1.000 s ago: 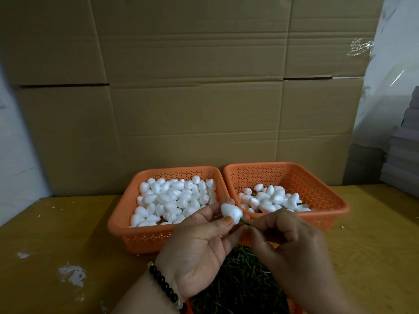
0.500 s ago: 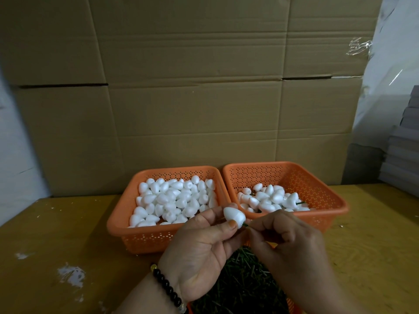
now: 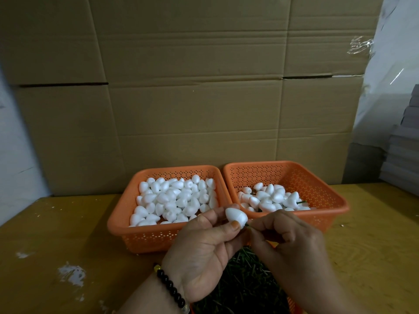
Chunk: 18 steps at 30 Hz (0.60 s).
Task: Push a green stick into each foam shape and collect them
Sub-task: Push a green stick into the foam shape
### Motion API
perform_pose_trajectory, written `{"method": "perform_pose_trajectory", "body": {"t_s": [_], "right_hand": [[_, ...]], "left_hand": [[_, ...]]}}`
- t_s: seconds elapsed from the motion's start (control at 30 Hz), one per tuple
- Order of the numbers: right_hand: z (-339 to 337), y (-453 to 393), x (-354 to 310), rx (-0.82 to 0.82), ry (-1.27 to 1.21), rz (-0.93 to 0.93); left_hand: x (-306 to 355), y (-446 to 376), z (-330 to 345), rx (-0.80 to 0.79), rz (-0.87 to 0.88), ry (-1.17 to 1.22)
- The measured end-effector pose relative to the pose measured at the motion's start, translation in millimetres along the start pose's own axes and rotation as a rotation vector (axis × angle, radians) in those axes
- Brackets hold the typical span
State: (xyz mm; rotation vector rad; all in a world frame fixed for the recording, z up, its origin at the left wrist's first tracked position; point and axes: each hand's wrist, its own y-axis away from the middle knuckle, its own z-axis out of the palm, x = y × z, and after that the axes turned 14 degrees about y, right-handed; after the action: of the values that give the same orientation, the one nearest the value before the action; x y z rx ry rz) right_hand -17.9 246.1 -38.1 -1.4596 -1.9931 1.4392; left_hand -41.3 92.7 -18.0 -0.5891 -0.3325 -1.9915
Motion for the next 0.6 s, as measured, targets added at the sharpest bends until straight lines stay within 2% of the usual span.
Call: {"method": "perform_pose_trajectory", "body": {"t_s": [0.2, 0.43, 0.6], "right_hand": [[-1.1, -0.7, -0.3, -0.006, 0.005, -0.008], [-1.0, 0.0, -0.5, -0.061, -0.097, 0.052], [-1.2, -0.9, 0.9, -0.105, -0.024, 0.031]], "left_hand": [[0.8, 0.0, 0.6, 0.006, -0.016, 0.011], [4.8, -0.1, -1.0, 0.014, -0.022, 0.060], [1.0, 0.8, -3.1, -0.004, -0.052, 0.021]]}}
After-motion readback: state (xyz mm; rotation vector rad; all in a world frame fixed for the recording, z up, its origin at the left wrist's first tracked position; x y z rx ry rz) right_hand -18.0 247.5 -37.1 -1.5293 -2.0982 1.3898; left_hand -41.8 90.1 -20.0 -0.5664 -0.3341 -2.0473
